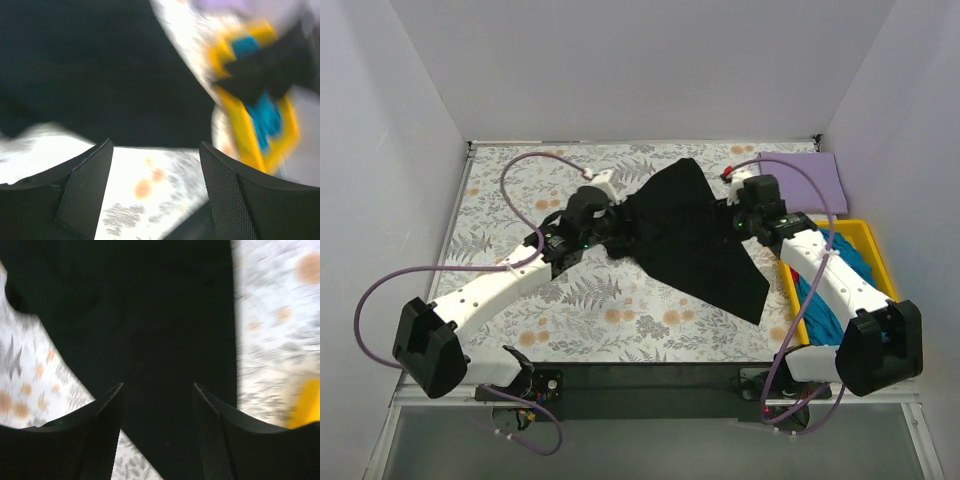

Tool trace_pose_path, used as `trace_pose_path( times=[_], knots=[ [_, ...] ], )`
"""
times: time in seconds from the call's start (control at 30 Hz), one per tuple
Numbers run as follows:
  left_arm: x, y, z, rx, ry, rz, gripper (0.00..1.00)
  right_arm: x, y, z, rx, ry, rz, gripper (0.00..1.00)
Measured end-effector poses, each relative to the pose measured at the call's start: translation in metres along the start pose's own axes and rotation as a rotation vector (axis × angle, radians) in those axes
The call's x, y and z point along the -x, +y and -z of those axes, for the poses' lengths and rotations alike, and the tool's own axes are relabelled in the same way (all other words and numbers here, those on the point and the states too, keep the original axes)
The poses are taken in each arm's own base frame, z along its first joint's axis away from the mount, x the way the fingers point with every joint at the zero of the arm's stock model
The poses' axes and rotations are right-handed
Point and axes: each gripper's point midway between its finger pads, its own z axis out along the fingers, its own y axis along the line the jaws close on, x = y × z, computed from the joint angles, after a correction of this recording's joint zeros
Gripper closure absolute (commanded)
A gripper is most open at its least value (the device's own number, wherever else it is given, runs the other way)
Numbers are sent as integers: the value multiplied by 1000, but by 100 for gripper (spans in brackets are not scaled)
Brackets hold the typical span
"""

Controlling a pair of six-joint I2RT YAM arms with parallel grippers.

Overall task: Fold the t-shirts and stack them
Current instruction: Flatten the tshirt out

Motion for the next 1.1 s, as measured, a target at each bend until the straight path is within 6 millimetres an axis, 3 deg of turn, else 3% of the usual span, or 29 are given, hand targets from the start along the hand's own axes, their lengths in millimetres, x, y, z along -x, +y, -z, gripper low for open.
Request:
trace_pose_path(
  times=[0.07,0.17,0.23,0.3,0.4,0.57,0.8,0.9,0.93,0.97,1.0,1.1],
  knots=[
    [11,63,11,149,-66,91,31,-33,25,-11,61,93,40,38],
    [-11,145,18,348,-53,192,31,-75,65,-21,146,206,132,38],
    [-35,182,19,446,1,224,31,-94,89,-26,182,257,201,38],
    [-54,203,15,507,55,233,31,-109,105,-31,203,291,259,38],
    [-63,214,5,524,88,216,31,-127,115,-42,202,340,319,38],
    [-65,225,-13,537,107,190,32,-148,114,-64,152,412,373,39],
    [-54,236,-43,548,102,163,51,-157,100,-80,58,433,404,46],
    [-59,242,-49,558,111,165,74,-154,94,-82,21,417,416,64],
    [-58,243,-51,559,106,165,90,-153,91,-82,8,412,420,80],
    [-57,243,-51,562,100,170,97,-152,88,-83,-6,405,429,89],
    [-56,244,-51,569,97,171,100,-152,85,-83,-22,400,430,96],
    [-56,251,-47,611,91,165,100,-151,76,-81,-68,390,429,99]
  ],
)
